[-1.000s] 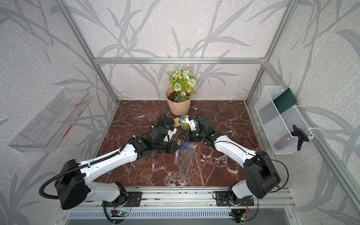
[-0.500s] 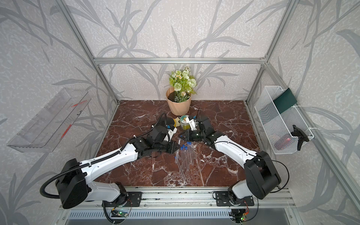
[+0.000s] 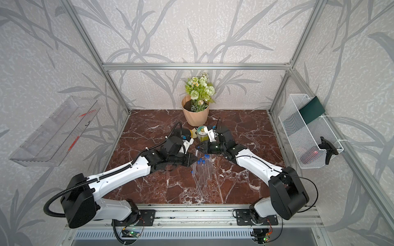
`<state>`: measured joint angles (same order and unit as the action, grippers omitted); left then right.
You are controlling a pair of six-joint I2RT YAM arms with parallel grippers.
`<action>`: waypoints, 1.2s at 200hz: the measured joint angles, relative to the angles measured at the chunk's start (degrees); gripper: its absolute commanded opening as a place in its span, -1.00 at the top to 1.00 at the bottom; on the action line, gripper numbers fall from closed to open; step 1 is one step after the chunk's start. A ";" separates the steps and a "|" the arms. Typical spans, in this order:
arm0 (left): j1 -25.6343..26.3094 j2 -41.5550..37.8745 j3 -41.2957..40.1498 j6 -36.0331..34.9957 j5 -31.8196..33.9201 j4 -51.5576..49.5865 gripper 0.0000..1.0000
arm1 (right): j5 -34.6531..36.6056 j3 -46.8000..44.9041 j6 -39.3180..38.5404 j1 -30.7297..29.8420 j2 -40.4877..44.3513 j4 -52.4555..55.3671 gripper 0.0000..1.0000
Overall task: Remove stoppers from test tubes
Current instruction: Open the stopper on the test tube.
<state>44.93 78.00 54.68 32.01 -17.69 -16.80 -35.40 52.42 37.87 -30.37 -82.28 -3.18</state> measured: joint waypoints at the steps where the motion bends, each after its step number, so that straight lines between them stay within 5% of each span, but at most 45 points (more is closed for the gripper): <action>1: 0.00 0.00 0.00 0.00 0.00 0.00 1.00 | 0.00 0.00 0.00 0.00 0.00 0.00 0.89; 240: 0.00 2.14 1.25 -1.42 -0.26 -0.48 1.00 | 0.81 0.22 -1.92 1.01 0.00 2.95 0.87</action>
<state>44.93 80.14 55.92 30.59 -17.96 -17.28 -34.59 52.64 35.94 -29.36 -82.28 -0.23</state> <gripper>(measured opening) 0.135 0.168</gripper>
